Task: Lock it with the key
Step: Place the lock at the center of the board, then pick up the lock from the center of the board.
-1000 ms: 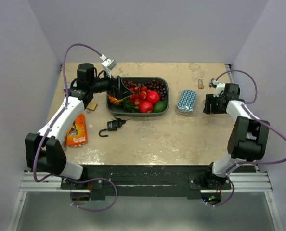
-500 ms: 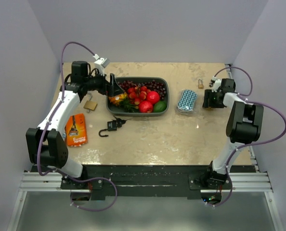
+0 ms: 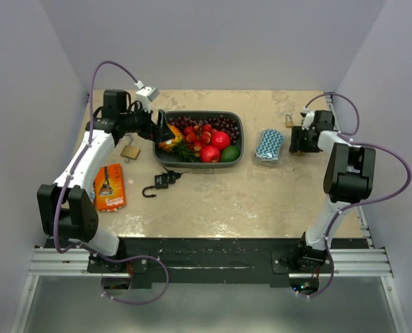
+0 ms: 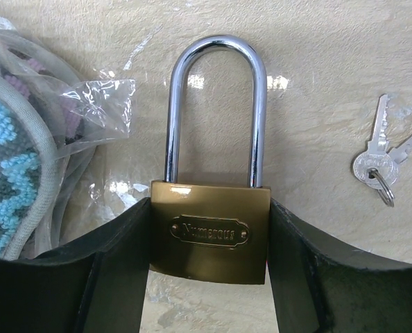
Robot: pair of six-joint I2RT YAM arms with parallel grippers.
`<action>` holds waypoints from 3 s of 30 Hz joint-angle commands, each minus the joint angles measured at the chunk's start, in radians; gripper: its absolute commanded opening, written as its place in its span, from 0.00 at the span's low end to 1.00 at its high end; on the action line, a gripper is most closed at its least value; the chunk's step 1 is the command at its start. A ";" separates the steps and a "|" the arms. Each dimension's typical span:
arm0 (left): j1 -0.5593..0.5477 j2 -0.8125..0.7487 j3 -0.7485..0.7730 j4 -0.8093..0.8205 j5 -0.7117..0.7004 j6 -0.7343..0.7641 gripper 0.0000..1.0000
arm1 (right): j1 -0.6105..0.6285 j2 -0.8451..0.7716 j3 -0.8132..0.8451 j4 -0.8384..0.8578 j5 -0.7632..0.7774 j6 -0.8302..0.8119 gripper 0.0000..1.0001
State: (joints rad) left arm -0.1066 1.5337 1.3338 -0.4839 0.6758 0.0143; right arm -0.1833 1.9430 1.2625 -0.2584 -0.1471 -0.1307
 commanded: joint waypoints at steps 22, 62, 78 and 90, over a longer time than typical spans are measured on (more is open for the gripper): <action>0.268 -0.052 -0.060 -0.395 0.148 0.700 0.99 | 0.007 -0.295 0.155 -0.033 -0.150 -0.092 0.99; 0.211 0.416 -0.071 0.149 -0.505 0.254 0.79 | 0.024 -0.409 0.132 -0.154 -0.421 0.212 0.99; 0.180 0.081 -0.153 0.160 -0.463 0.037 0.00 | 0.165 -0.467 0.077 -0.116 -0.212 0.195 0.99; 0.038 -0.208 -0.202 0.261 0.067 -0.203 0.00 | 0.168 -0.515 -0.004 -0.088 -0.433 0.161 0.99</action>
State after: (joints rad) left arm 0.0185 1.4254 1.1439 -0.4076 0.4530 -0.0605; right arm -0.0143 1.5082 1.3090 -0.3988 -0.4694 0.0586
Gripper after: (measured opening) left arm 0.714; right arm 0.987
